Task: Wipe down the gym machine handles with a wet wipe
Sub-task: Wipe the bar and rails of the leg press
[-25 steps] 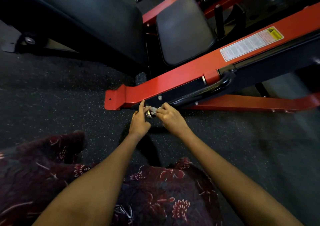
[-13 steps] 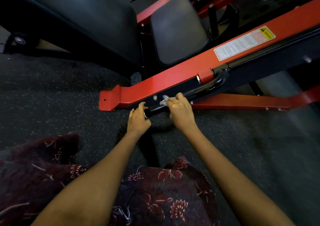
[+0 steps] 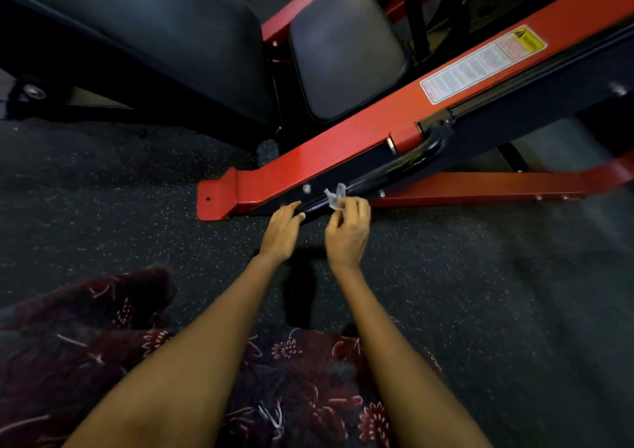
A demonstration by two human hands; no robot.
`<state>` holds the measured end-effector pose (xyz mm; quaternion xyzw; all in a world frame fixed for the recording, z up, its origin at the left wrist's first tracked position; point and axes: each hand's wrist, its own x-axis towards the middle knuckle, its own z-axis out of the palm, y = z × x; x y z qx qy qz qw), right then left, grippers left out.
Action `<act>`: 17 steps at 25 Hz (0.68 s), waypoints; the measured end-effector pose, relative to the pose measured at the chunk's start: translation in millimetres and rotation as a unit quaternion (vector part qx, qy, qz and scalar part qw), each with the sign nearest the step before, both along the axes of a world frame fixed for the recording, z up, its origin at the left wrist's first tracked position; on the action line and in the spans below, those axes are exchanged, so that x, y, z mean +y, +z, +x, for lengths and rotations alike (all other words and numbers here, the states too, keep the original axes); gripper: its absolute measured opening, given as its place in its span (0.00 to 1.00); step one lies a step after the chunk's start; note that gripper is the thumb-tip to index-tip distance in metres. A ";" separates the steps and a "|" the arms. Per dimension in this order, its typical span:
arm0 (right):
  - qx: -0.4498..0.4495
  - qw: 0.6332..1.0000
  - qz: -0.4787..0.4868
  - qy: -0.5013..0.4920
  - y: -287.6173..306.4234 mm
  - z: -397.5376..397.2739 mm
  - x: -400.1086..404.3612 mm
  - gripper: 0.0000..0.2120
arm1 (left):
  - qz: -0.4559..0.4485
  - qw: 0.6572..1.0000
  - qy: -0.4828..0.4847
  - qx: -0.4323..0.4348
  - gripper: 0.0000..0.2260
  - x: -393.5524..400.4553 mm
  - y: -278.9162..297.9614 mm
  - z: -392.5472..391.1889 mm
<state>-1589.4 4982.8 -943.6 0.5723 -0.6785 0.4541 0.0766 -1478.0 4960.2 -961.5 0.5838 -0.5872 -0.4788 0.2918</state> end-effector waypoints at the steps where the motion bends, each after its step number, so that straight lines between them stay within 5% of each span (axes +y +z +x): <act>1: -0.060 0.998 0.025 0.004 -10.5 10.4 2.0 0.04 | 0.024 0.998 0.017 0.046 0.18 -0.6 2.8 1.4; 4: -0.254 0.961 0.108 -0.011 -30.8 24.0 0.5 0.04 | 0.070 0.993 0.026 0.094 0.20 -1.1 7.8 8.3; 8: -0.621 0.760 0.177 -0.072 -26.7 29.3 -11.6 0.12 | 0.089 0.992 0.013 0.093 0.22 -3.3 5.8 11.3; 12: -0.719 0.648 0.251 0.011 -18.2 37.8 -2.0 0.12 | 0.076 0.992 0.019 0.102 0.21 -1.0 6.1 10.0; 17: -0.749 0.636 0.186 0.011 -7.0 16.8 -11.2 0.11 | 0.036 0.995 0.035 0.083 0.19 4.5 4.2 4.5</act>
